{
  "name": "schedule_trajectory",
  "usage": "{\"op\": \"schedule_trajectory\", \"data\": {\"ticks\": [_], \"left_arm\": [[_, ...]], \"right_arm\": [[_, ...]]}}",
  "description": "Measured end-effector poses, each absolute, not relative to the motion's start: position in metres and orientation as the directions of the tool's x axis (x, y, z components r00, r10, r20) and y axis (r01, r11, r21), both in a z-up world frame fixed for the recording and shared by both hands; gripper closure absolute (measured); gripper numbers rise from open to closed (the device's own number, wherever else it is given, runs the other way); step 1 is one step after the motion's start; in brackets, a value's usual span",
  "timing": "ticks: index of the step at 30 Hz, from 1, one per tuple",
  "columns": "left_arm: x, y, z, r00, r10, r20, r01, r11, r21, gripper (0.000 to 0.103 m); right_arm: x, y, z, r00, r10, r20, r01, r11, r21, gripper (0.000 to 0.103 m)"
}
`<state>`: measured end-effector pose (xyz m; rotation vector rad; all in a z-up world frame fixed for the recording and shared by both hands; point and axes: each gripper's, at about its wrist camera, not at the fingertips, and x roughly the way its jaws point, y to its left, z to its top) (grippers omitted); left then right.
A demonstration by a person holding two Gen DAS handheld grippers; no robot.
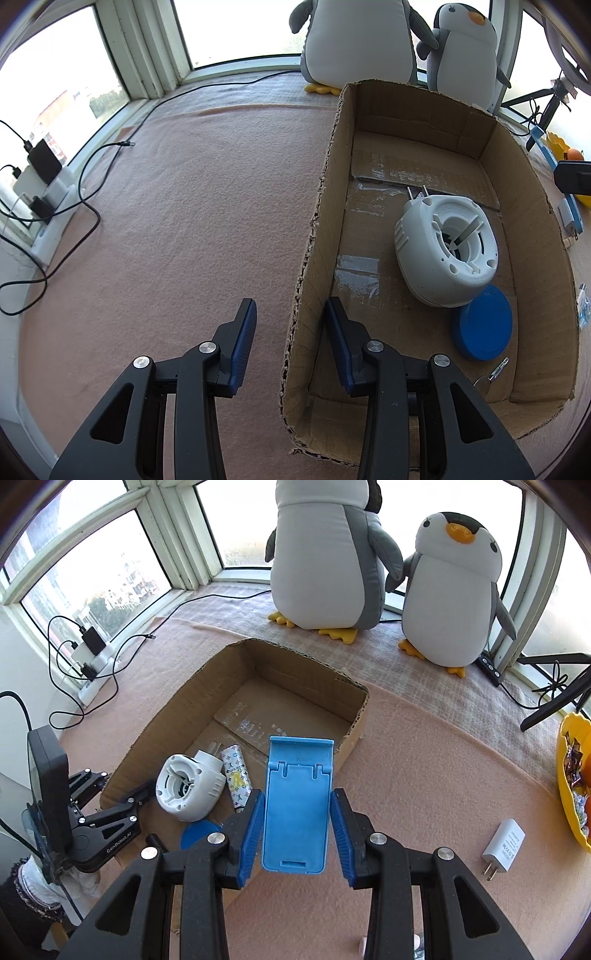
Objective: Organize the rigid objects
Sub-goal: 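Carry the blue phone stand with the right tool into the box and release, then withdraw the right tool from the box toward the remaining items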
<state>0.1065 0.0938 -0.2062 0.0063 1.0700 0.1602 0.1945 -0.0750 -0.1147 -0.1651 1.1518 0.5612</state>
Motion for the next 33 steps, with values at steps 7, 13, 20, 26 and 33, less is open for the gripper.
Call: {"op": "schedule_trajectory", "data": {"ticks": [7,13,20,26,33], "left_arm": [[0.106,0.094,-0.206,0.470,0.133,-0.873,-0.127,0.988,0.082,0.065],[0.107,0.094,-0.206,0.470,0.133,-0.873,-0.128,0.988,0.082,0.065],[0.107,0.092,-0.207,0.470,0.133,-0.873,-0.126,0.989,0.082,0.065],[0.107,0.092,-0.207,0.470,0.134,-0.873,-0.126,0.988,0.083,0.065],[0.108,0.091,-0.207,0.469,0.134,-0.873,-0.126,0.988,0.084,0.065]], "right_arm": [[0.192,-0.053,-0.117,0.287,0.349,-0.892,-0.516,0.841,0.163,0.070],[0.191,-0.038,-0.125,0.281,0.349,-0.894,-0.514,0.841,0.167,0.070],[0.185,-0.028,-0.128,0.284,0.349,-0.893,-0.545,0.825,0.150,0.065],[0.177,-0.025,-0.122,0.327,0.338,-0.882,-0.555,0.825,0.110,0.045],[0.180,-0.041,-0.117,0.339,0.337,-0.878,-0.514,0.848,0.127,0.045]]}}
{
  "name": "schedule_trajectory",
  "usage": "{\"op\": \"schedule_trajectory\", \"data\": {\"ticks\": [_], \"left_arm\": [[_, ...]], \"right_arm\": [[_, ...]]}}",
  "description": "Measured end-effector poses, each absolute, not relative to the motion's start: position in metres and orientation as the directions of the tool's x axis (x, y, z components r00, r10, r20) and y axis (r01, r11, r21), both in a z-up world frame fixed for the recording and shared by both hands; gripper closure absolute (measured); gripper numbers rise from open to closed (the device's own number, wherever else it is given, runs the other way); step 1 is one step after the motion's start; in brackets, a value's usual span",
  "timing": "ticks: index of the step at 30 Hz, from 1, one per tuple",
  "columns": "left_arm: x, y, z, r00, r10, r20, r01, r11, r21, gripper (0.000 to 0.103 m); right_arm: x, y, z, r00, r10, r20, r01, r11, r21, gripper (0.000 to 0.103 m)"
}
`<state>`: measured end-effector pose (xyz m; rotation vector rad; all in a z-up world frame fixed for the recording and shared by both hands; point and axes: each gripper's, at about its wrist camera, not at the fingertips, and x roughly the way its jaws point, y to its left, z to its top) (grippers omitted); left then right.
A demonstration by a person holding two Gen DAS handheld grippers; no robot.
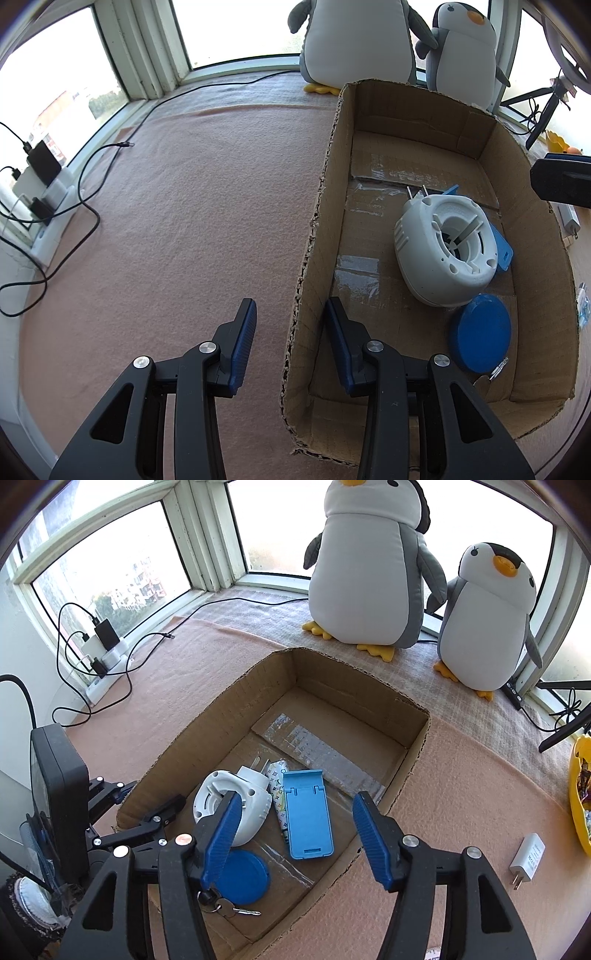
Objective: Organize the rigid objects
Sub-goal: 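Withdraw the right tool from the box toward the remaining items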
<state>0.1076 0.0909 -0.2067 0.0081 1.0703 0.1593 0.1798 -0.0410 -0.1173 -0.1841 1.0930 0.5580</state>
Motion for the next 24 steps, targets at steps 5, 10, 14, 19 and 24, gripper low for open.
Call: {"op": "schedule_trajectory", "data": {"ticks": [5,10,14,19,24], "left_arm": [[0.107,0.092,-0.207,0.470,0.133,-0.873,-0.126,0.989,0.083,0.065],[0.108,0.091,-0.207,0.470,0.133,-0.873,-0.127,0.988,0.083,0.065],[0.108,0.092,-0.207,0.470,0.133,-0.873,-0.127,0.988,0.083,0.065],[0.108,0.091,-0.207,0.470,0.134,-0.873,-0.127,0.988,0.083,0.065],[0.108,0.091,-0.207,0.470,0.133,-0.873,-0.127,0.988,0.083,0.065]], "right_arm": [[0.182,-0.062,-0.112,0.360,0.327,-0.874,-0.469,0.873,0.133,0.045],[0.191,-0.114,-0.108,0.390,0.265,-0.882,-0.363,0.924,0.117,0.045],[0.203,-0.157,-0.111,0.399,0.212,-0.892,-0.271,0.957,0.106,0.045],[0.215,-0.195,-0.116,0.404,0.139,-0.904,-0.186,0.980,0.068,0.045],[0.228,-0.242,-0.128,0.386,0.085,-0.918,-0.075,0.995,0.061,0.045]]}}
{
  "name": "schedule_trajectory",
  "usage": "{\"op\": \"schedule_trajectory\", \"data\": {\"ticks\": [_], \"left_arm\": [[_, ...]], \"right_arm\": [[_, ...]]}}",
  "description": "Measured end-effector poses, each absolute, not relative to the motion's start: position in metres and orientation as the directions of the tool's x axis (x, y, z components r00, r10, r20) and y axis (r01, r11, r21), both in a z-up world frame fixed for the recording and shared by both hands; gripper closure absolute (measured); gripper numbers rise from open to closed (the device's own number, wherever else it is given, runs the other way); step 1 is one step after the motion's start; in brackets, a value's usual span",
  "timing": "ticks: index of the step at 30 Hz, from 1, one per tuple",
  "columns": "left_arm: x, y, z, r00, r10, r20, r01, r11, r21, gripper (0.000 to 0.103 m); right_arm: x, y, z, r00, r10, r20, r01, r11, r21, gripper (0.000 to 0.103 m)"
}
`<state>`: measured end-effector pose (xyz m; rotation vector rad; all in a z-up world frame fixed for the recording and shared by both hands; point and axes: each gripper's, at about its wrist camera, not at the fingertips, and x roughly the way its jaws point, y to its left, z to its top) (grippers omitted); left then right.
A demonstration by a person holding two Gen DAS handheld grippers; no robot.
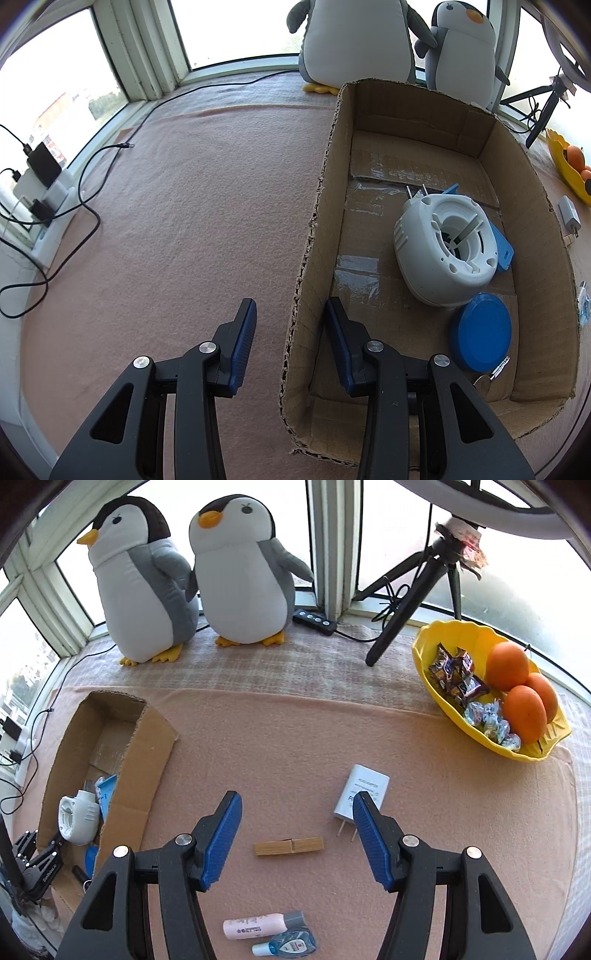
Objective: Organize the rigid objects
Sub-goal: 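Withdraw the right tool from the box toward the remaining items, then grasp the white AC adapter with the right tool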
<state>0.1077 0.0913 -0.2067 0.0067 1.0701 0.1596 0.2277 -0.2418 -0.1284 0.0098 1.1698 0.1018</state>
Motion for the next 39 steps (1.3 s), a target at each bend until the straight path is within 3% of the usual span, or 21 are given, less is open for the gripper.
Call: {"op": "schedule_trajectory", "data": {"ticks": [24,35,39], "left_arm": [[0.108,0.092,-0.207,0.469,0.134,-0.873,-0.127,0.988,0.083,0.065],[0.108,0.092,-0.207,0.469,0.133,-0.873,-0.127,0.988,0.083,0.065],[0.108,0.091,-0.207,0.470,0.133,-0.873,-0.127,0.989,0.082,0.065]], "right_arm": [[0.268,-0.292,-0.199,0.231,0.082,-0.970,0.109,0.988,0.109,0.045],[0.272,-0.278,-0.201,0.223,0.051,-0.974,0.073,0.995,0.069,0.068],[0.271,-0.274,-0.201,0.225,0.035,-0.974,0.055,0.997,0.048,0.070]]}}
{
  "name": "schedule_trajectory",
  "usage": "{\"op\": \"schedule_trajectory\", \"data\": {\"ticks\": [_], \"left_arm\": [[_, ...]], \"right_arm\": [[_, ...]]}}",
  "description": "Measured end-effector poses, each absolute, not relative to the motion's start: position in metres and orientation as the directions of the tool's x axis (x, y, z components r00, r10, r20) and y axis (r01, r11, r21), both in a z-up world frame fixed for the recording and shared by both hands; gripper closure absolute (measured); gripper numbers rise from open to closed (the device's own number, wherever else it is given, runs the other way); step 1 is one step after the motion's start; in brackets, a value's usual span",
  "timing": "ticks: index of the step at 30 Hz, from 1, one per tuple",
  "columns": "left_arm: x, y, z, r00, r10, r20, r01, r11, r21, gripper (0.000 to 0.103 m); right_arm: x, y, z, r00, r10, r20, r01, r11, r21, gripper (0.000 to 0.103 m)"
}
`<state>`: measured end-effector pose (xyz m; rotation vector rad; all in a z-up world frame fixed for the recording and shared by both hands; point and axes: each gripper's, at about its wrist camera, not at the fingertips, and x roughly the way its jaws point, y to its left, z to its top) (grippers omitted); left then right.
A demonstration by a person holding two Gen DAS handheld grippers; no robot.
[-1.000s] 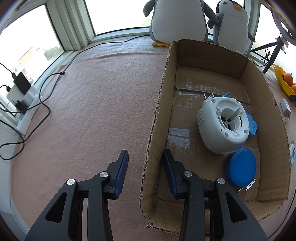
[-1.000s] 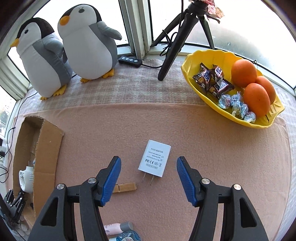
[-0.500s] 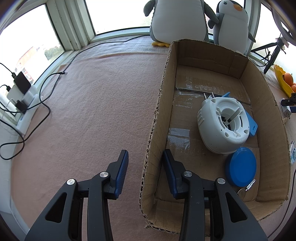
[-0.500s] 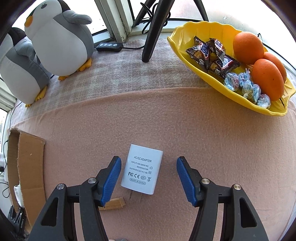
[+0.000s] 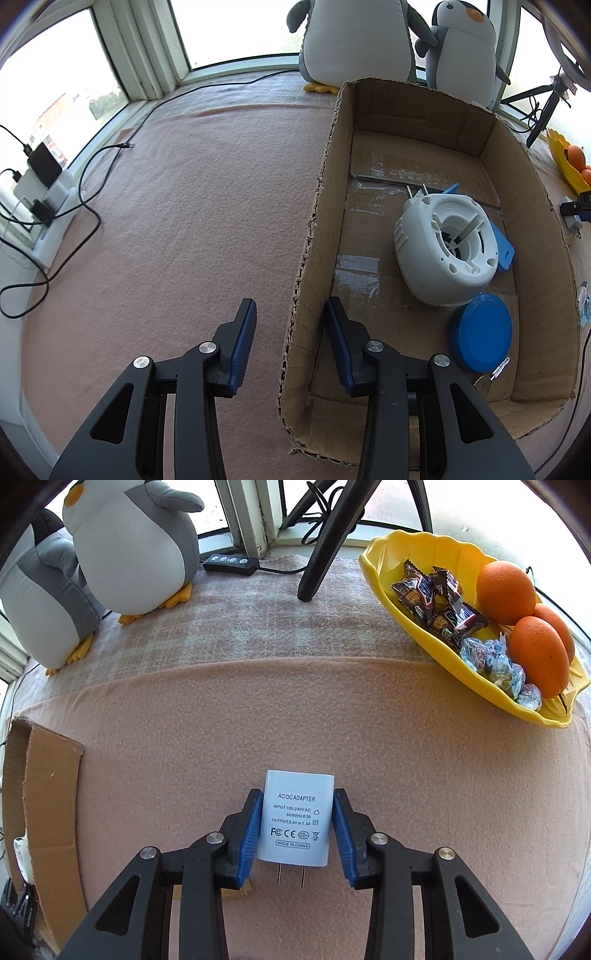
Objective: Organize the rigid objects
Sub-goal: 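Grasp the white AC adapter with the right tool, then carry the white AC adapter with the right tool into the box and release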
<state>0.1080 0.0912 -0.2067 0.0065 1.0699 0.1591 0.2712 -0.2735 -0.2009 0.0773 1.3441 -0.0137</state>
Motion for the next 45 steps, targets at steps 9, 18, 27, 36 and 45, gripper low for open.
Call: {"op": "schedule_trajectory", "data": {"ticks": [9,18,27,36,45], "left_arm": [[0.108,0.092,-0.206,0.469,0.133,-0.873,-0.127,0.988,0.082,0.065],[0.108,0.092,-0.206,0.470,0.133,-0.873,-0.127,0.988,0.083,0.065],[0.108,0.092,-0.206,0.470,0.133,-0.873,-0.128,0.988,0.082,0.065],[0.108,0.091,-0.206,0.470,0.133,-0.873,-0.128,0.988,0.081,0.065],[0.108,0.091,-0.206,0.470,0.133,-0.873,-0.127,0.988,0.082,0.065]], "right_arm": [[0.257,-0.269,-0.193,0.255,0.068,-0.964,0.040,0.996,0.081,0.071],[0.235,-0.251,-0.160,0.326,0.134,-0.936,-0.013,0.990,0.137,0.071],[0.213,-0.201,-0.132,0.378,0.234,-0.896,-0.125,0.972,0.201,0.071],[0.200,-0.152,-0.105,0.398,0.322,-0.859,-0.233,0.941,0.245,0.071],[0.200,-0.105,-0.108,0.388,0.343,-0.855,-0.302,0.924,0.234,0.071]]}}
